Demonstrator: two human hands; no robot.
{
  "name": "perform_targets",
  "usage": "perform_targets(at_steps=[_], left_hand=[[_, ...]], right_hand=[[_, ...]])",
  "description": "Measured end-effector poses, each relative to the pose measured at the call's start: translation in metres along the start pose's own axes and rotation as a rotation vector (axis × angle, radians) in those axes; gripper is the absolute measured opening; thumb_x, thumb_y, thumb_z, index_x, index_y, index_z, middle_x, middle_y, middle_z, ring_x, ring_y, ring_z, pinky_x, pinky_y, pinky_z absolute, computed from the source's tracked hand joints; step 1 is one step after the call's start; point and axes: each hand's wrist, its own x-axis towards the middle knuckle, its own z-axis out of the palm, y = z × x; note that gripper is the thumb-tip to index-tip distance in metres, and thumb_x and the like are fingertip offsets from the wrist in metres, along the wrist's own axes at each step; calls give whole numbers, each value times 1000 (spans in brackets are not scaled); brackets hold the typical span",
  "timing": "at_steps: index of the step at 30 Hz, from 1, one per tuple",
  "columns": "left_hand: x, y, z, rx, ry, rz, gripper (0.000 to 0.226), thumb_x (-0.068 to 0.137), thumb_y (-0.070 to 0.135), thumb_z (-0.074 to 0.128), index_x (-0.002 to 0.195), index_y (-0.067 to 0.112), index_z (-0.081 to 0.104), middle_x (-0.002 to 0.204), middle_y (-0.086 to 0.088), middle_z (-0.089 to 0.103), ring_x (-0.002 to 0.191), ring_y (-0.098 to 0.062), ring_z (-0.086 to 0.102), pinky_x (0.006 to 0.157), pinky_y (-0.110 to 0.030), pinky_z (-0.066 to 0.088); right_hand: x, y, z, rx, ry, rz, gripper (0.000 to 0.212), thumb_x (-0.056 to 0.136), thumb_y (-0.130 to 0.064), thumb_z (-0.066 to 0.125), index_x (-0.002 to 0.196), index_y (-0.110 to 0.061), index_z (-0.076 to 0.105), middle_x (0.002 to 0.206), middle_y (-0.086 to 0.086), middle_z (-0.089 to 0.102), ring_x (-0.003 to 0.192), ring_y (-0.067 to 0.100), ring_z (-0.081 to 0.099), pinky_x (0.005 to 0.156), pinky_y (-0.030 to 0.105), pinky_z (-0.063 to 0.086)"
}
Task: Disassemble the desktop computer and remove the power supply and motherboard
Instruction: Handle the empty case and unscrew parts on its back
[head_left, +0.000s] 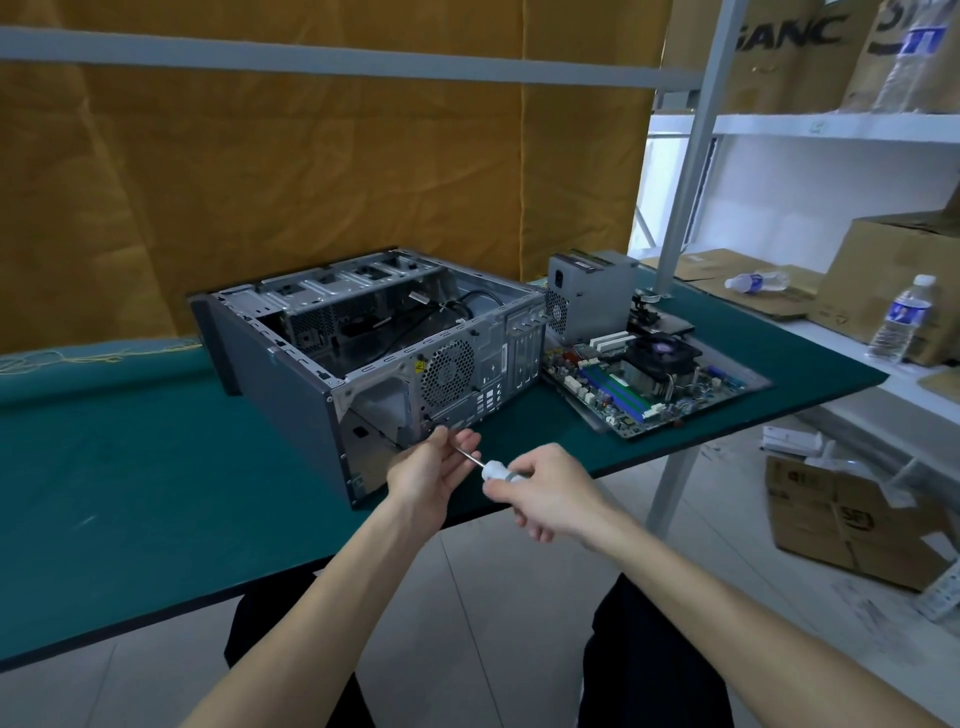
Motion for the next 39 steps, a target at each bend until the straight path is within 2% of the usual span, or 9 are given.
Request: perform_targets(at_steps=[2, 9, 12, 14, 20, 26, 32, 36, 39], left_hand=[[1, 0, 0, 31, 73, -11, 15, 98, 7, 65, 104, -6, 67, 97, -18, 76, 77, -20, 77, 57, -26, 61], [-4, 1, 0, -49, 10, -33, 23, 106, 5, 47, 121, -9, 58, 109, -20, 71, 89, -21, 72, 65, -27, 59], [-4, 1, 4, -47, 72, -58, 19, 100, 5, 61, 115, -6, 61, 100, -18, 71, 87, -21, 71, 60, -26, 62], [-2, -1, 5, -25, 137, -52, 20, 94, 3, 69, 111, -7, 65, 103, -18, 72, 87, -21, 72, 58, -25, 62], [-2, 0, 1, -91, 23, -79, 18, 105, 4, 48, 103, -7, 62, 96, -16, 72, 89, -22, 70, 70, -33, 56], [4, 3, 1, -63, 132, -87, 7, 96, 0, 65, 101, -5, 64, 96, -17, 72, 83, -22, 72, 68, -36, 58], [5, 1, 0, -96, 74, -61, 12, 104, -1, 47, 97, -3, 57, 102, -20, 69, 85, -22, 69, 93, -39, 53], [8, 4, 2, -37, 107, -78, 6, 99, 4, 61, 96, -1, 62, 92, -16, 71, 81, -21, 70, 82, -36, 59], [8, 7, 3, -38, 81, -85, 6, 101, -1, 55, 99, -5, 60, 99, -18, 69, 83, -20, 69, 67, -30, 63]], right_hand=[[-1, 5, 7, -242, 202, -119, 17, 81, -36, 74, 85, -20, 71, 64, -4, 62, 60, 19, 58, 50, 28, 40], [-6, -9, -7, 351, -218, 190, 40, 95, -40, 59, 98, -2, 70, 70, 9, 73, 40, 16, 43, 38, 20, 29], [-11, -9, 2, -161, 124, -102, 30, 87, -37, 66, 63, -19, 63, 53, -2, 59, 48, 19, 48, 41, 26, 32], [-16, -6, 13, -421, 298, -231, 23, 85, -34, 67, 70, -19, 61, 55, 0, 52, 58, 25, 52, 45, 29, 33], [-9, -10, -4, 437, -273, 254, 39, 99, -41, 58, 104, -4, 67, 72, 8, 70, 38, 14, 44, 39, 18, 29], [-10, 1, 17, -477, 279, -239, 21, 88, -35, 66, 77, -18, 61, 61, -3, 55, 60, 27, 56, 46, 32, 37], [-9, -9, -4, 440, -301, 262, 42, 97, -43, 63, 104, -2, 68, 69, 7, 67, 39, 13, 42, 38, 18, 29], [-11, -3, 8, -403, 177, -129, 26, 90, -36, 66, 75, -16, 60, 61, -3, 57, 59, 26, 55, 43, 28, 32], [-9, -1, 11, -194, 138, -119, 21, 90, -39, 68, 80, -22, 61, 67, -2, 61, 59, 24, 64, 45, 27, 41]])
